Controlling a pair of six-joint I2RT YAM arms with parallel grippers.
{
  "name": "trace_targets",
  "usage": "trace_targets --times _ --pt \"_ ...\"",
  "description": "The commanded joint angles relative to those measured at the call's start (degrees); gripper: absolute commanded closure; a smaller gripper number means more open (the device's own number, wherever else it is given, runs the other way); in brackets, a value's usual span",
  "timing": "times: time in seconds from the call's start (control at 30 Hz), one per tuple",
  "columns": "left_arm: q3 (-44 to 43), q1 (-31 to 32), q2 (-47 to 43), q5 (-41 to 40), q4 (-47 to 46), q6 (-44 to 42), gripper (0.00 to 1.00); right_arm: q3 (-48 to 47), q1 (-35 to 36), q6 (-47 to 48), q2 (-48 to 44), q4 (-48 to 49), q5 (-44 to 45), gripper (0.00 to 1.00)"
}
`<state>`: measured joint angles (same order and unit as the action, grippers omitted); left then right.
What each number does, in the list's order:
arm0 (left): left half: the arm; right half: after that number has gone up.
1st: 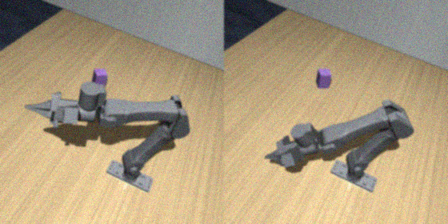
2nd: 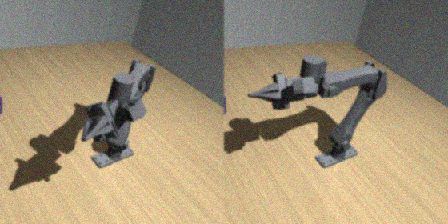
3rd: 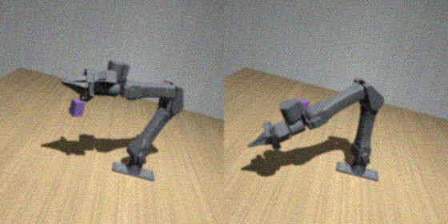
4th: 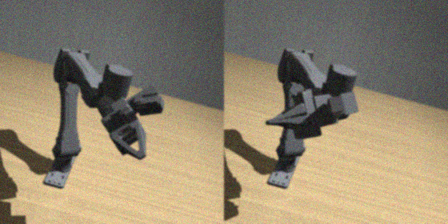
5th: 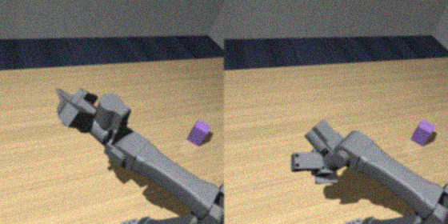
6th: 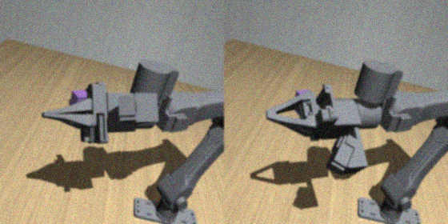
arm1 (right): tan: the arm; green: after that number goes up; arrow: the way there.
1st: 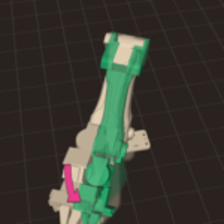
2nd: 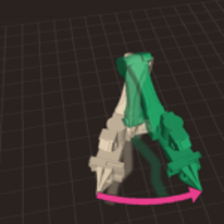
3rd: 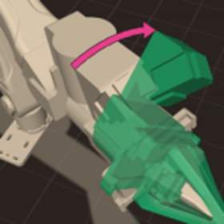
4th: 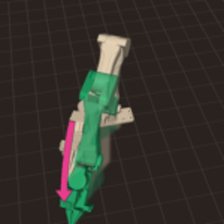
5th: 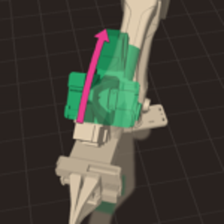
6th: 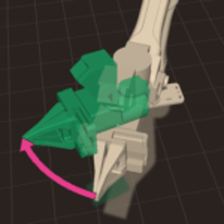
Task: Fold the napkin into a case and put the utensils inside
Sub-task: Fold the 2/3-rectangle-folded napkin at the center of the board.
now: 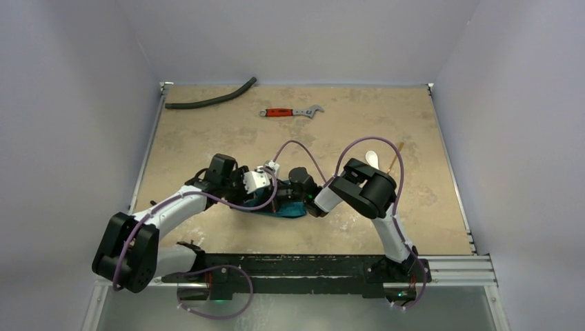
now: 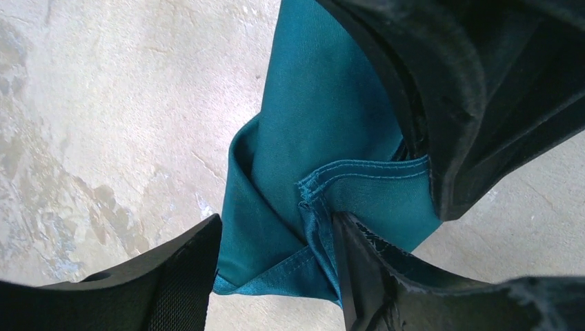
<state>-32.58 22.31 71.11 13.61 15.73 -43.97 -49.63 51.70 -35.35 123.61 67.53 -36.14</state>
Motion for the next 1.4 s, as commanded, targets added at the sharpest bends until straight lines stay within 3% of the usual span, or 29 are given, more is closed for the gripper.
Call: trace_targets --times 0.0,0.1,0.2,0.3,0.57,0.63,0.7,0.77,1.03,1.23,1.37 --pt "1.6 -0.51 0.42 -2.21 -2.94 -0.51 0.42 -2.91 0.16 -1.3 1.13 -6.4 -0.85 1.0" --pt "1.78 -0.55 0.43 -3.38 -3.77 0.02 0.43 -6.31 0.22 0.18 1.62 -16.14 -0.39 1.0" --pt "1.19 -0.53 0.43 -2.0 -3.19 0.69 0.57 -8.35 0.23 1.39 2.06 -22.91 -0.24 1.0" --pt "0.7 -0.51 0.37 -0.43 -2.42 0.89 0.65 -8.28 0.2 2.57 1.14 -23.98 1.16 1.0" --pt "0.32 -0.59 0.35 -1.37 -2.59 2.35 0.66 -8.59 0.22 0.97 0.46 -23.91 1.09 1.0" --pt "0.27 -0.6 0.05 -2.66 -3.12 3.82 0.55 -8.35 0.16 0.2 0.62 -23.54 0.72 1.0" --pt "-0.17 -0.78 -0.28 -3.35 -3.3 5.67 0.15 -8.2 0.17 -0.54 0.94 -23.57 0.36 1.0" --pt "-1.2 -1.41 -1.01 -3.13 -2.45 7.86 0.03 -7.72 0.19 -1.64 1.41 -23.0 -0.42 1.0" --pt "-5.34 -6.45 -7.82 2.69 5.79 9.87 0.01 -7.93 0.15 -2.5 2.35 -22.69 -0.53 1.0" --pt "-5.73 -7.54 -7.98 -6.36 1.43 23.32 0.01 -7.59 0.12 -2.4 1.81 -23.02 0.62 1.0" --pt "-6.4 -7.52 -5.26 4.05 4.59 20.59 0.01 -7.6 0.15 -2.58 1.64 -22.73 0.9 1.0"
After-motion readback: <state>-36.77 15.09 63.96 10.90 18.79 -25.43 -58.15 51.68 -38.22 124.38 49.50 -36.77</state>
